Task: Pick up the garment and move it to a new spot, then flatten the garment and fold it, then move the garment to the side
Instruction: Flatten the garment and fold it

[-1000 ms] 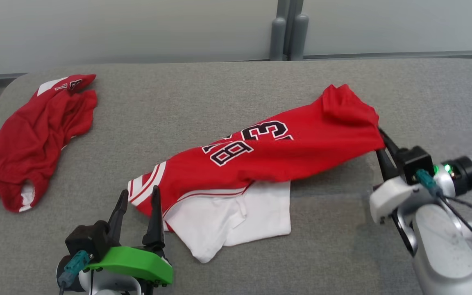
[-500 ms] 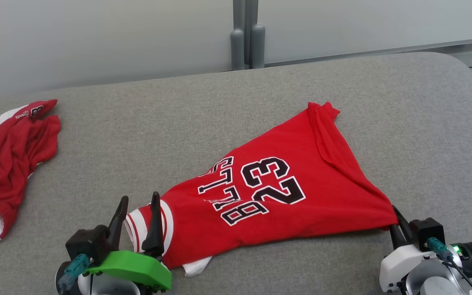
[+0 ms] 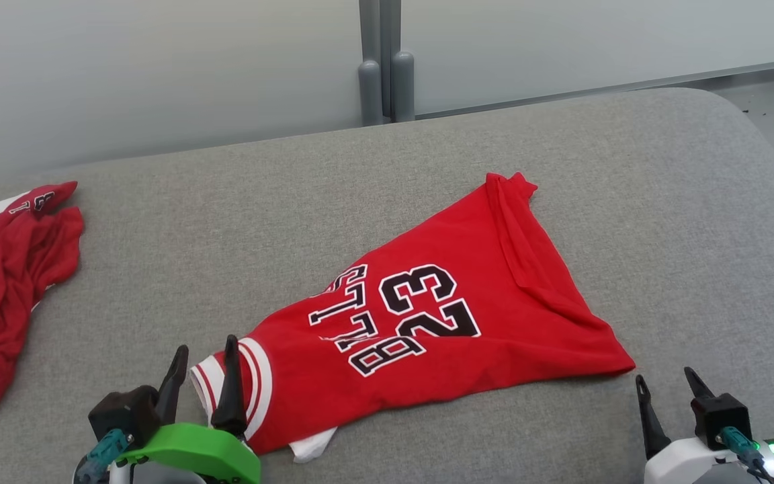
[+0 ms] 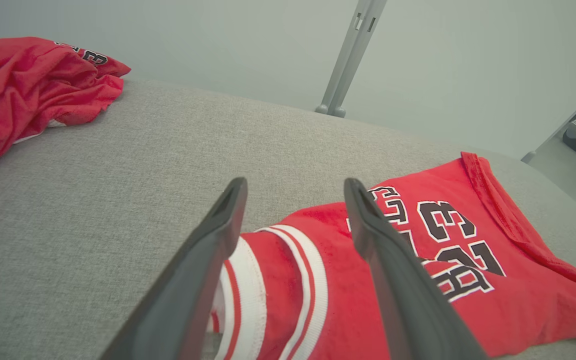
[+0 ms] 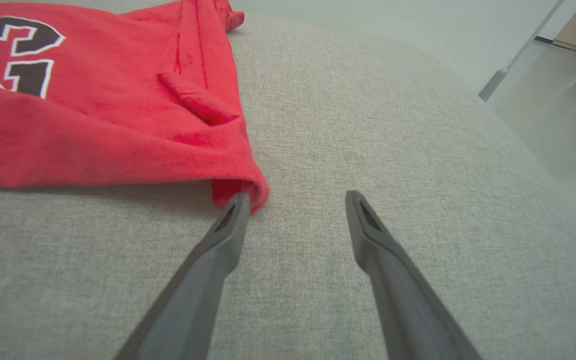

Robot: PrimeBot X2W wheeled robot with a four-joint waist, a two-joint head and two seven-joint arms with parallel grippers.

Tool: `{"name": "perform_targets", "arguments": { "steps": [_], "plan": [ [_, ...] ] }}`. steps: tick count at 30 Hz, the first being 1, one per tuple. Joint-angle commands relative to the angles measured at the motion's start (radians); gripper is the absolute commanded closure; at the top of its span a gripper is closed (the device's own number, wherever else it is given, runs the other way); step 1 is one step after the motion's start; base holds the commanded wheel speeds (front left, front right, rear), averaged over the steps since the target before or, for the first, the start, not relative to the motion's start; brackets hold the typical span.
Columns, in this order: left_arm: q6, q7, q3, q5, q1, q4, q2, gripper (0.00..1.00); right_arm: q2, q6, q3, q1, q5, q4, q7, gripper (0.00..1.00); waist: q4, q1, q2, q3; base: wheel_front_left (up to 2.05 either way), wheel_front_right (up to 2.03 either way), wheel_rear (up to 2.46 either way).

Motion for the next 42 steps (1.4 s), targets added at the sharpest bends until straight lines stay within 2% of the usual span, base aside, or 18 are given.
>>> {"name": "perform_targets", "arguments": {
  "steps": [1,10,14,21,22,23,24,28,34,42],
  "plan": [
    [0.000,-0.004,0.008,-0.002,-0.003,0.011,0.012,0.00,-0.003,0.000,-0.012,0.018,0.000,-0.014,-0.004,0.00,-0.006,0.0000,0.0047,-0.005,0.00,0.00,0.00],
    [-0.038,0.089,-0.028,0.003,-0.092,0.141,0.045,0.00,-0.016,0.000,-0.092,0.076,-0.024,-0.186,-0.004,0.00,-0.050,0.0000,0.0047,-0.014,0.00,0.00,0.00],
    [-0.028,0.148,-0.042,0.012,-0.122,0.218,0.065,0.00,-0.011,0.000,-0.079,0.074,-0.022,-0.245,-0.004,0.00,-0.068,0.0000,0.0047,-0.010,0.00,0.00,0.00],
    [-0.055,0.225,-0.062,-0.029,-0.126,0.274,0.051,0.00,-0.004,0.000,-0.062,0.080,-0.021,-0.286,0.005,0.00,-0.080,0.0000,0.0047,0.001,0.00,0.00,0.00],
    [-0.060,0.229,-0.064,-0.036,-0.128,0.280,0.048,0.03,-0.004,0.000,-0.060,0.080,-0.019,-0.290,0.004,0.00,-0.081,0.0000,0.0047,0.003,0.00,0.00,0.00],
    [-0.065,0.232,-0.064,-0.042,-0.131,0.287,0.043,0.15,-0.003,0.000,-0.058,0.079,-0.018,-0.292,0.006,0.00,-0.082,0.0000,0.0047,0.005,0.00,0.00,0.00],
    [-0.067,0.232,-0.063,-0.047,-0.136,0.295,0.037,0.39,-0.002,0.000,-0.055,0.079,-0.016,-0.294,0.008,0.00,-0.084,0.0000,0.0047,0.007,0.00,0.00,0.00],
    [-0.084,0.203,-0.053,-0.062,-0.161,0.316,0.021,1.00,-0.001,0.000,-0.046,0.070,-0.012,-0.302,0.010,0.00,-0.088,0.0000,0.0047,0.015,0.00,0.00,0.00],
    [-0.101,0.141,-0.039,-0.064,-0.195,0.342,0.008,1.00,0.000,0.000,-0.040,0.057,-0.009,-0.310,0.009,0.00,-0.090,0.0000,0.0047,0.024,0.00,0.00,0.00],
    [-0.110,0.050,-0.024,-0.019,-0.318,0.387,0.037,1.00,0.000,0.000,-0.024,0.036,0.011,-0.311,0.006,0.00,-0.103,0.0000,0.0047,0.046,0.00,0.00,0.00]
  ]
}}
